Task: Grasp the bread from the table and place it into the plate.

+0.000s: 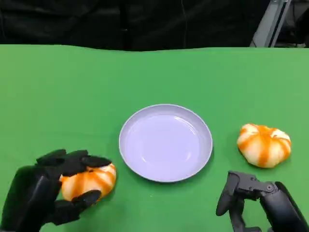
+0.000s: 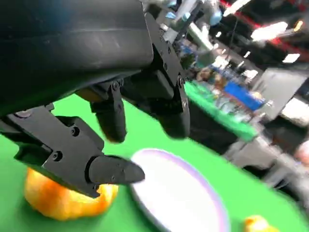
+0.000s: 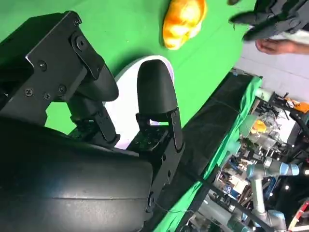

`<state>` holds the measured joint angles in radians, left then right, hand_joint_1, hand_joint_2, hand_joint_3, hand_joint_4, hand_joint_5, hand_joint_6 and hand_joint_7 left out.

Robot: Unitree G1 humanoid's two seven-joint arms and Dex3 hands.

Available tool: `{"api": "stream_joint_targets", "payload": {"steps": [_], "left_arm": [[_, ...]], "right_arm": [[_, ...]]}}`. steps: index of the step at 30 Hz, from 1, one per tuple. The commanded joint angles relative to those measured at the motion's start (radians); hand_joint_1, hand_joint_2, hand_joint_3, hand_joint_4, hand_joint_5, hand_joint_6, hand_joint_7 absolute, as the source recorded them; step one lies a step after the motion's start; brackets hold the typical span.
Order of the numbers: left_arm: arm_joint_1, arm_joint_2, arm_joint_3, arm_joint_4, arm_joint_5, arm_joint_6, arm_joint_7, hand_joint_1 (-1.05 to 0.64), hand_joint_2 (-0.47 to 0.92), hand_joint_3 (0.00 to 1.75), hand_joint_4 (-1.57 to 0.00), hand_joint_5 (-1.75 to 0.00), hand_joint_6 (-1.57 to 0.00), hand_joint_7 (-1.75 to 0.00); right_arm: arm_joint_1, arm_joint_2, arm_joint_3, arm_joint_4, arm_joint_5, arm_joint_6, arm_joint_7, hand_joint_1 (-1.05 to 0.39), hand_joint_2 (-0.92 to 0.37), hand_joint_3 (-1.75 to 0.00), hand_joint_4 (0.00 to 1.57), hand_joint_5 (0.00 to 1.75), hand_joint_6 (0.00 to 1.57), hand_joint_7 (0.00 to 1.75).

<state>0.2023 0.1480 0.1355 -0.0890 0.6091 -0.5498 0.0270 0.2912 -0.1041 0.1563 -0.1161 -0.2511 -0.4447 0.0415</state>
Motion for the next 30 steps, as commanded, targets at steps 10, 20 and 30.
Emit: {"api": "stream_joint_targets", "payload": {"steps": [10,20,30], "left_arm": [[-0.05,0.161,-0.208,-0.102,0.421,0.365,-0.079,-0.62,0.92,0.04,-0.18,-0.26,-0.35,-0.01],[-0.183,0.174,-0.359,0.061,0.507,0.54,-0.079,-0.56,0.9,0.01,-0.22,-0.23,-0.34,-0.01],[-0.307,0.184,-0.437,0.321,0.41,0.575,-0.046,-0.38,0.91,0.01,-0.46,-0.17,-0.47,-0.04]], "right_arm": [[-0.004,0.0,0.003,-0.002,0.002,0.003,-0.011,0.13,-0.22,-1.65,0.9,1.75,0.78,1.54],[0.001,0.001,0.007,-0.018,0.01,0.027,-0.006,0.11,-0.23,-1.63,0.89,1.75,0.77,1.53],[0.008,-0.009,0.006,-0.03,0.008,0.028,-0.003,0.11,-0.24,-1.61,0.87,1.75,0.77,1.5]]}}
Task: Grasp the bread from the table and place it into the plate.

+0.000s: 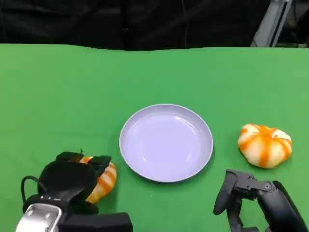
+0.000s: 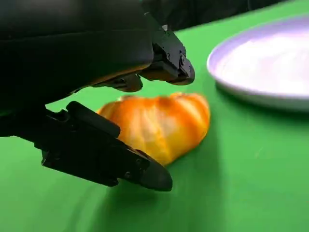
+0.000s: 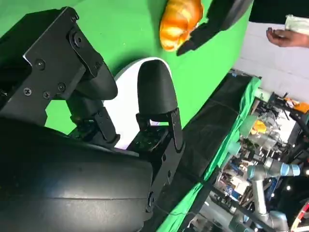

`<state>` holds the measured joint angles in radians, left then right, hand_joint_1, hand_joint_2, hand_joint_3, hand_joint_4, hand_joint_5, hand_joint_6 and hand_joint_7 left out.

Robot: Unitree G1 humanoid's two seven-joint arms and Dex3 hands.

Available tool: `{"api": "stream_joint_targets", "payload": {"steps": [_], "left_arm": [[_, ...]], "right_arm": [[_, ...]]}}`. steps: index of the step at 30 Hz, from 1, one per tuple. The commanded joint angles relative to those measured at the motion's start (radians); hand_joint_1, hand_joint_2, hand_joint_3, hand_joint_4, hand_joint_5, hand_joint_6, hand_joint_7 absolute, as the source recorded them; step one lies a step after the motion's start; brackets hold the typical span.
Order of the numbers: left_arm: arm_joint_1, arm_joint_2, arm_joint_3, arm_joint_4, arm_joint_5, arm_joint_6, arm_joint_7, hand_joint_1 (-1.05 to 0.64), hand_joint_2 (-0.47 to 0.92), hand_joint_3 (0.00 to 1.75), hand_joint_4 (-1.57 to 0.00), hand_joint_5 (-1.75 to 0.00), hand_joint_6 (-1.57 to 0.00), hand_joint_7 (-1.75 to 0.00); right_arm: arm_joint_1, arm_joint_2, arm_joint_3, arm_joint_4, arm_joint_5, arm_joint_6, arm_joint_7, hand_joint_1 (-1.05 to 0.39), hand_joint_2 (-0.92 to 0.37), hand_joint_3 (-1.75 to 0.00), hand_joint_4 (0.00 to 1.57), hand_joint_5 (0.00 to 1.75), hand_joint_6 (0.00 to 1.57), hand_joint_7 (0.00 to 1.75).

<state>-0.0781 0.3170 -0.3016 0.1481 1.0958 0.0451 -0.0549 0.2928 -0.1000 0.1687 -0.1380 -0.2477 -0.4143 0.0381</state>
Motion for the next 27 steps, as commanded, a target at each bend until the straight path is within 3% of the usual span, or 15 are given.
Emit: {"api": "stream_joint_targets", "payload": {"steps": [1,3,4,5,8,9,11,14,17,20,27], "left_arm": [[-0.03,0.014,0.006,0.101,-0.109,-0.036,0.056,-0.32,0.91,0.01,-0.55,-0.18,-0.52,-0.05],[-0.035,0.02,0.007,0.12,-0.151,-0.053,0.078,-0.24,0.92,0.0,-0.69,-0.23,-0.61,-0.07],[-0.029,0.022,0.015,0.122,-0.18,-0.071,0.103,-0.22,0.92,0.06,-0.73,-0.42,-0.69,-0.06],[-0.023,0.026,0.021,0.127,-0.205,-0.101,0.141,-0.18,0.92,0.16,-0.77,-0.93,-0.93,-0.09],[-0.011,0.04,0.028,0.141,-0.252,-0.177,0.237,-0.14,0.92,0.32,-0.75,-1.51,-1.2,-0.19],[-0.008,0.047,0.029,0.137,-0.26,-0.198,0.263,-0.14,0.92,0.34,-0.74,-1.58,-1.2,-0.28],[-0.001,0.06,0.034,0.108,-0.267,-0.225,0.306,-0.13,0.88,0.41,-0.73,-1.66,-1.07,-0.61],[0.006,0.07,0.041,0.075,-0.255,-0.26,0.407,-0.11,0.79,0.44,-0.75,-1.72,-1.02,-0.81],[0.01,0.079,0.048,0.046,-0.249,-0.285,0.479,-0.09,0.58,0.81,-0.79,-1.74,-0.92,-1.07],[0.011,0.091,0.053,0.024,-0.245,-0.305,0.523,-0.1,0.5,1.05,-0.84,-1.65,-0.92,-1.08],[-0.002,0.078,0.04,-0.015,-0.229,-0.346,0.596,-0.1,0.39,1.21,-0.88,-1.67,-0.9,-1.23]], "right_arm": [[0.006,-0.014,-0.006,-0.008,0.006,-0.004,0.0,0.11,-0.24,-1.6,0.87,1.75,0.77,1.5],[0.007,-0.014,-0.006,-0.007,0.006,-0.006,-0.002,0.11,-0.24,-1.6,0.87,1.75,0.78,1.49],[0.007,-0.014,-0.007,-0.007,0.008,-0.006,-0.001,0.11,-0.24,-1.6,0.87,1.75,0.78,1.49],[0.008,-0.015,-0.008,-0.007,0.009,-0.004,-0.001,0.1,-0.25,-1.6,0.87,1.75,0.78,1.48],[0.007,-0.016,-0.009,-0.006,0.012,-0.006,0.0,0.1,-0.25,-1.59,0.87,1.75,0.78,1.47],[0.006,-0.017,-0.009,-0.005,0.012,-0.007,0.0,0.1,-0.25,-1.59,0.87,1.75,0.78,1.47],[0.007,-0.018,-0.01,-0.007,0.01,-0.004,-0.001,0.09,-0.25,-1.59,0.86,1.75,0.78,1.47],[0.006,-0.018,-0.011,-0.006,0.006,-0.004,-0.004,0.1,-0.25,-1.58,0.86,1.75,0.79,1.46],[0.004,-0.018,-0.013,-0.001,0.005,-0.011,-0.007,0.11,-0.25,-1.58,0.87,1.75,0.79,1.46],[0.003,-0.017,-0.012,0.001,0.008,-0.011,-0.006,0.12,-0.26,-1.58,0.87,1.75,0.79,1.45],[0.0,-0.021,-0.012,0.007,0.002,-0.019,-0.007,0.11,-0.26,-1.57,0.86,1.75,0.79,1.45]]}}
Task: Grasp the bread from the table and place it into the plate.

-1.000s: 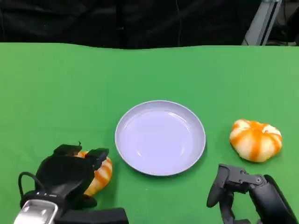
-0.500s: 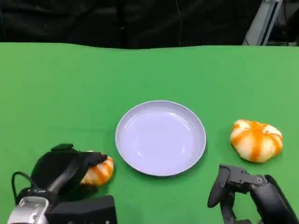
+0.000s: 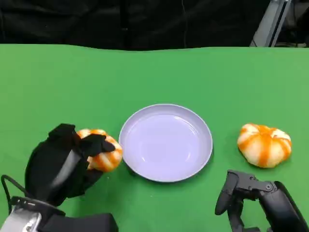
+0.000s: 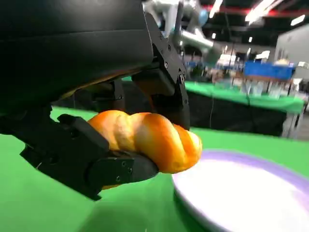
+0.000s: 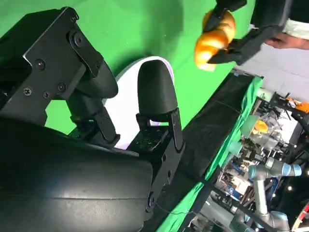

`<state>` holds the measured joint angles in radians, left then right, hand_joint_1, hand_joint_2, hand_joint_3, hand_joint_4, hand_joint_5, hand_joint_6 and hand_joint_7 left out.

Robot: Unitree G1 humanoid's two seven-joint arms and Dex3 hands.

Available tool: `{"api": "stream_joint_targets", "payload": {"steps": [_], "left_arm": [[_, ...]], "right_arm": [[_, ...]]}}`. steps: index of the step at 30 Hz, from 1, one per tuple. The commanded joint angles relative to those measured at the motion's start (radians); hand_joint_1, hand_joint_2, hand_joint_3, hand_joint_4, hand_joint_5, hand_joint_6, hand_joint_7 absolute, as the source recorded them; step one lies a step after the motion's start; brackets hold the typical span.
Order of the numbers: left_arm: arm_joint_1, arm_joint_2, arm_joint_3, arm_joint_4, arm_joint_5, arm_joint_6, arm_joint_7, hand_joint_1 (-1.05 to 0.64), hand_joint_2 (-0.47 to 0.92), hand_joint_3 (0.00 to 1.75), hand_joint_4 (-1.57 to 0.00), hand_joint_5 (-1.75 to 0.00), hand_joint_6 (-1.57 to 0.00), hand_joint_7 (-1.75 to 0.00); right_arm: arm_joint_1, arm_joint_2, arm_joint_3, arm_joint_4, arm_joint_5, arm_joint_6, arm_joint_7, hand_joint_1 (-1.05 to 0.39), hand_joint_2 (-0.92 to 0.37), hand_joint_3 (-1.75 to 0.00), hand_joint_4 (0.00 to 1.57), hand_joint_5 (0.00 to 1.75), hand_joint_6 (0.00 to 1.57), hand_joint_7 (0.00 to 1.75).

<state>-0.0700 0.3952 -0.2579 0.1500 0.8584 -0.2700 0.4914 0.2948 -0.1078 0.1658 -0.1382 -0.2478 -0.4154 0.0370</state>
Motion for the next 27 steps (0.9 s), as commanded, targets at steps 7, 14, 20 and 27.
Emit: {"api": "stream_joint_targets", "payload": {"steps": [7,14,20,27], "left_arm": [[-0.108,-0.035,-0.046,0.026,0.004,-0.055,0.021,-0.15,0.36,1.28,-0.88,-1.68,-0.91,-1.2],[-0.255,-0.094,-0.102,0.181,-0.002,-0.086,0.032,-0.15,0.39,1.18,-0.86,-1.75,-0.79,-1.48],[-0.328,-0.145,-0.14,0.263,-0.014,-0.063,-0.017,-0.18,0.4,1.2,-0.82,-1.75,-0.74,-1.51],[-0.406,-0.215,-0.176,0.423,-0.041,-0.098,0.007,-0.16,0.45,1.1,-0.81,-1.75,-0.76,-1.47]], "right_arm": [[-0.003,-0.012,-0.01,0.012,0.006,-0.019,-0.005,0.12,-0.26,-1.55,0.86,1.75,0.79,1.44],[0.0,-0.012,-0.011,0.009,0.003,-0.015,-0.007,0.13,-0.26,-1.56,0.86,1.75,0.79,1.43],[-0.003,-0.013,-0.01,0.017,0.008,-0.029,-0.008,0.13,-0.27,-1.54,0.85,1.75,0.79,1.43],[-0.01,-0.015,-0.012,0.026,0.009,-0.027,-0.006,0.13,-0.26,-1.55,0.85,1.74,0.8,1.42]]}}
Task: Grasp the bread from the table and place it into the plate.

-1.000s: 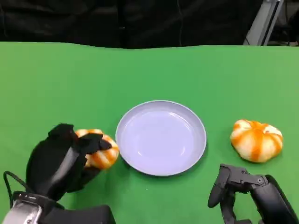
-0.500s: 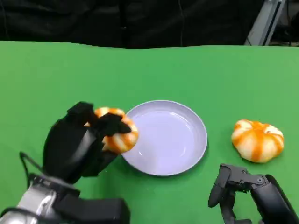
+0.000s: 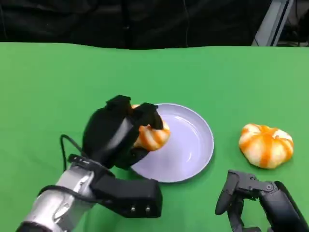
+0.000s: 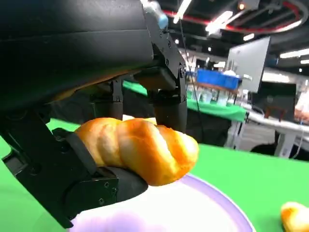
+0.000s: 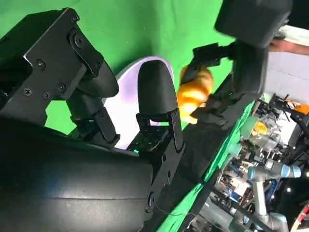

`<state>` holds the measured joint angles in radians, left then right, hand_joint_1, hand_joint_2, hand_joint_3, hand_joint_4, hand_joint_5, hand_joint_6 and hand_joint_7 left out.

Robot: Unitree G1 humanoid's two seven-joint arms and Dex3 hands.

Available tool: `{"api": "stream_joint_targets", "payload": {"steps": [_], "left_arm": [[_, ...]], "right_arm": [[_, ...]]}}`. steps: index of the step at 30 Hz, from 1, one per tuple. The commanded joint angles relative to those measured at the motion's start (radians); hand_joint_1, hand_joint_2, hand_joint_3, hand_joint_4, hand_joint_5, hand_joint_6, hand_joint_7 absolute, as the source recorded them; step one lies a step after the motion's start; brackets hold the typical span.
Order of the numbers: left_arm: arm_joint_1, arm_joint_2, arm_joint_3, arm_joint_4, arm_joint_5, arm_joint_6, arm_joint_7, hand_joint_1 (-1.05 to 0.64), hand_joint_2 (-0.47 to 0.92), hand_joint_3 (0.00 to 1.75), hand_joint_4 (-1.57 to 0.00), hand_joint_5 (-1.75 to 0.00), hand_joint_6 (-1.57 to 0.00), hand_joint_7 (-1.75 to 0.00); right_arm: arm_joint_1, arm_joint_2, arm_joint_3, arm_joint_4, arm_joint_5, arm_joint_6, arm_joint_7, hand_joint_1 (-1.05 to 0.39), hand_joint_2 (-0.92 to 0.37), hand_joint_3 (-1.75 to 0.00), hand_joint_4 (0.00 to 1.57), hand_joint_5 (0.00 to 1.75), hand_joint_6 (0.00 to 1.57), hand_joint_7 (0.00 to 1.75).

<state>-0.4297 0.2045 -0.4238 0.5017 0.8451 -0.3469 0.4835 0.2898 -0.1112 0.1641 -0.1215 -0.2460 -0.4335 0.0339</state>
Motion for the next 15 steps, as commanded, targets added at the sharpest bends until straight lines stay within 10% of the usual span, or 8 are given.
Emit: {"api": "stream_joint_targets", "payload": {"steps": [1,8,11,15], "left_arm": [[-0.053,-0.028,-0.013,0.086,-0.031,-0.027,0.022,-0.16,0.45,1.09,-0.81,-1.75,-0.76,-1.47],[-0.076,-0.049,-0.027,0.13,-0.068,-0.029,-0.042,-0.15,0.45,1.07,-0.82,-1.75,-0.77,-1.46],[-0.095,-0.056,-0.07,0.124,-0.064,0.046,-0.209,-0.37,0.85,0.39,-0.28,-0.68,-0.36,-0.41],[-0.087,-0.031,-0.108,0.055,-0.015,0.143,-0.317,-0.71,0.92,0.36,-0.01,-0.1,-0.1,-0.04]], "right_arm": [[-0.006,-0.012,-0.01,0.01,0.008,-0.009,-0.003,0.12,-0.26,-1.56,0.85,1.74,0.8,1.42],[-0.004,-0.011,-0.009,0.011,0.008,-0.01,-0.003,0.12,-0.25,-1.56,0.85,1.74,0.8,1.42],[-0.002,-0.011,-0.008,0.011,0.005,-0.011,-0.003,0.12,-0.26,-1.56,0.86,1.75,0.8,1.42],[-0.004,-0.012,-0.008,0.012,0.007,-0.011,-0.001,0.12,-0.27,-1.54,0.85,1.75,0.8,1.42]]}}
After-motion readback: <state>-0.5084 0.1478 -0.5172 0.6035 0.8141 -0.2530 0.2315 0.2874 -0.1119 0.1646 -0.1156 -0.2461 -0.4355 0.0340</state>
